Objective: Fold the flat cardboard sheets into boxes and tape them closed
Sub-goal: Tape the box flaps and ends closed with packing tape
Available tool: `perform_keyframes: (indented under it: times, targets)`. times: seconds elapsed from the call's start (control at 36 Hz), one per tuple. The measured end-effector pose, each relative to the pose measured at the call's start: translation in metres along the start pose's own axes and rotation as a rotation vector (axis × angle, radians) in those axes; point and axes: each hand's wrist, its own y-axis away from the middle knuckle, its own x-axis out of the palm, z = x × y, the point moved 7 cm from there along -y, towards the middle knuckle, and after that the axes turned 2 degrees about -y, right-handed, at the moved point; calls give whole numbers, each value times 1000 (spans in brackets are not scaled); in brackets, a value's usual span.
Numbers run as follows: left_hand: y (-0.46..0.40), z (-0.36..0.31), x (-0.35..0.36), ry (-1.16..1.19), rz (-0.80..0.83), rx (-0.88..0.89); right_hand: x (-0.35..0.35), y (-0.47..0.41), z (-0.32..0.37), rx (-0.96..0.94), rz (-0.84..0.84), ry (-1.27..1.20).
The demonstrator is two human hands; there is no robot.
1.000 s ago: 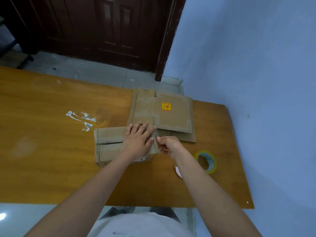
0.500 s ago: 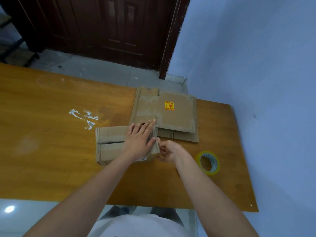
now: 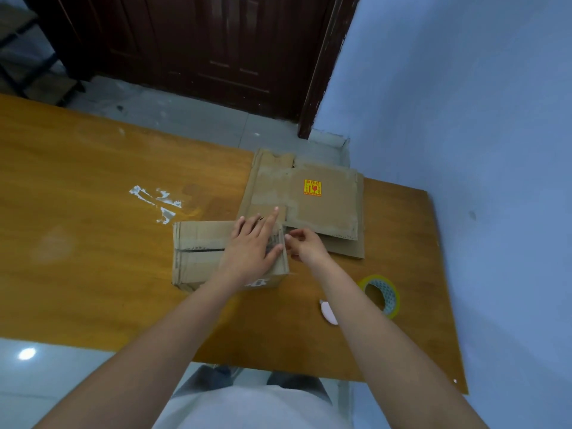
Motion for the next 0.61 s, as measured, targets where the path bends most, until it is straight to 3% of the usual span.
perform_keyframes:
  times: [0.19, 0.28, 0.5, 0.61]
  targets:
    - [0, 2, 2, 12, 14, -3, 8, -16, 16, -72, -44, 35]
    - [1, 1, 1, 11, 10, -4, 6, -17, 28, -186, -30, 134]
    - [0, 2, 3, -13, 7, 3, 6, -17, 58, -593, 140, 663]
    - [0, 2, 2, -18, 4, 6, 8, -19, 71, -649, 102, 920]
